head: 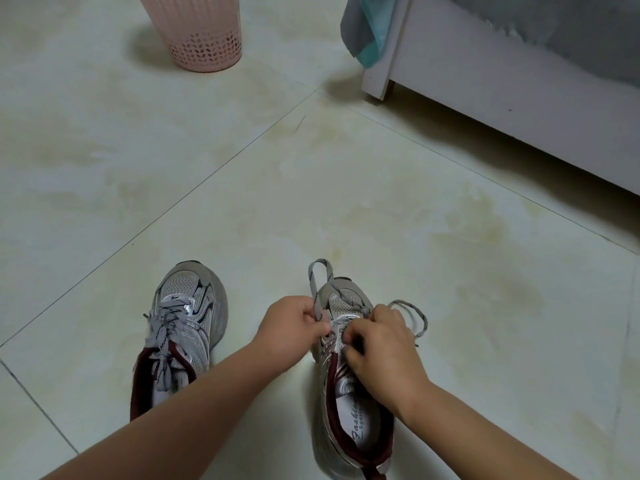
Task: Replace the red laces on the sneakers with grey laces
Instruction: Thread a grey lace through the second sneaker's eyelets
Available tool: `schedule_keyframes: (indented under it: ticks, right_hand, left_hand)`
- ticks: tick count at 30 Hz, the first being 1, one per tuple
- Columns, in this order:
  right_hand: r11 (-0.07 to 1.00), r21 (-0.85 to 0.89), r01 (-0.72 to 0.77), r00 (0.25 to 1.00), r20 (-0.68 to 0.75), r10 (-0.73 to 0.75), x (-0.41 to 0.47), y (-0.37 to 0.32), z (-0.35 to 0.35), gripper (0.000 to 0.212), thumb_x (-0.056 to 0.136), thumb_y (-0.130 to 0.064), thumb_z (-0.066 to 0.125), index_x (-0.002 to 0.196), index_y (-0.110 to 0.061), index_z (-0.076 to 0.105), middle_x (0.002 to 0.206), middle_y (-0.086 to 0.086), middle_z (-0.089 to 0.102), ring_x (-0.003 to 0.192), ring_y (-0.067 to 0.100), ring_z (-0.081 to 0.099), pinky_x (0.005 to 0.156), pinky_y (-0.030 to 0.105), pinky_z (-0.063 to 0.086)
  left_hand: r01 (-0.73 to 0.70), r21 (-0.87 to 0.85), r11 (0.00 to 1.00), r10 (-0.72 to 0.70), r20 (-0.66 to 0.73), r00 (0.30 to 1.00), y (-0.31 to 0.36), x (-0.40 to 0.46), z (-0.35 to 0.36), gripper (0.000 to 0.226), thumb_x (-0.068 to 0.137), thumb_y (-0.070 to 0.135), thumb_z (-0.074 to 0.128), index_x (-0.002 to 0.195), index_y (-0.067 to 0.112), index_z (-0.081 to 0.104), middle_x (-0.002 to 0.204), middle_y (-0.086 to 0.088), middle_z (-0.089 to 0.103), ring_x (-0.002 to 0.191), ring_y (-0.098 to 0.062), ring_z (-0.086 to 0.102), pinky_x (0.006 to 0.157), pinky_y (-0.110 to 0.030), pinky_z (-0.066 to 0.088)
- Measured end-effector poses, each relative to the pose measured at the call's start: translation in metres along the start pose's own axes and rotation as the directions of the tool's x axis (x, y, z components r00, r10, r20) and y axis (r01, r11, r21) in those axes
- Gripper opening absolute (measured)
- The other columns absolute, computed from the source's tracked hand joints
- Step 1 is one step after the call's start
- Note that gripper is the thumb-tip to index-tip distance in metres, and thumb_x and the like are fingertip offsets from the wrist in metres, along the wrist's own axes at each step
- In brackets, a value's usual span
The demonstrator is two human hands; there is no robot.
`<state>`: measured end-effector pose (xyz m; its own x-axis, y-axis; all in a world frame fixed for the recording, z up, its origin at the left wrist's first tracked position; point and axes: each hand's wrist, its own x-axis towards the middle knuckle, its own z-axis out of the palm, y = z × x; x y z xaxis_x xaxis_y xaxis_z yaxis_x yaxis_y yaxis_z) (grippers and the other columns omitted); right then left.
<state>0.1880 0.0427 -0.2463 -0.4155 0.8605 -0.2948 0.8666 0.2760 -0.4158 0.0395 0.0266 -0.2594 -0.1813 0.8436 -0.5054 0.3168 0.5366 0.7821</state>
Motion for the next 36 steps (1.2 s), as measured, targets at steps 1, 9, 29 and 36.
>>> schedule_keyframes:
  ticks: [1,9,29,36]
  right_hand:
    - [0.999,0.035,-0.019,1.0,0.007,0.019,0.001,-0.001,0.001,0.01,0.084,-0.027,0.055,0.091,-0.027,0.062,0.09,-0.007,0.034,0.103,0.018,0.038,0.082,0.027,0.034]
    - [0.973,0.201,-0.112,0.994,0.033,0.108,0.006,-0.002,0.005,0.009,0.083,-0.022,0.059,0.087,-0.023,0.067,0.087,-0.006,0.035,0.103,0.017,0.039,0.073,0.023,0.029]
    - [0.971,0.236,-0.035,0.996,0.087,0.015,0.016,-0.011,-0.012,0.028,0.082,-0.001,0.046,0.061,-0.018,0.041,0.075,-0.005,0.038,0.09,0.025,0.048,0.074,0.033,0.039]
    - [0.913,0.408,0.009,0.986,-0.156,0.06,0.004,-0.017,-0.062,0.038,0.086,0.001,0.051,0.06,-0.025,0.04,0.079,0.001,0.047,0.079,0.02,0.046,0.067,0.027,0.033]
  left_hand:
    - [-0.031,0.092,0.995,0.033,-0.029,0.999,-0.001,0.0,0.001,0.029,0.077,0.009,0.066,0.056,0.027,0.057,0.055,0.01,0.057,0.055,-0.006,0.051,0.061,-0.022,0.042]
    - [-0.176,0.608,0.774,0.213,0.012,0.977,0.01,0.003,0.004,0.028,0.081,0.026,0.064,0.062,0.016,0.046,0.073,0.001,0.05,0.081,-0.022,0.055,0.063,-0.027,0.032]
    - [0.057,-0.056,0.997,-0.051,0.091,0.994,0.007,-0.028,0.025,0.056,0.062,0.019,0.061,0.113,0.017,0.037,0.101,-0.002,0.06,0.092,-0.017,0.06,0.082,-0.031,0.049]
    - [0.181,0.1,0.978,-0.177,-0.05,0.983,-0.002,-0.031,0.024,0.021,0.081,0.012,0.05,0.096,0.018,0.036,0.079,0.004,0.048,0.068,-0.012,0.048,0.051,-0.024,0.034]
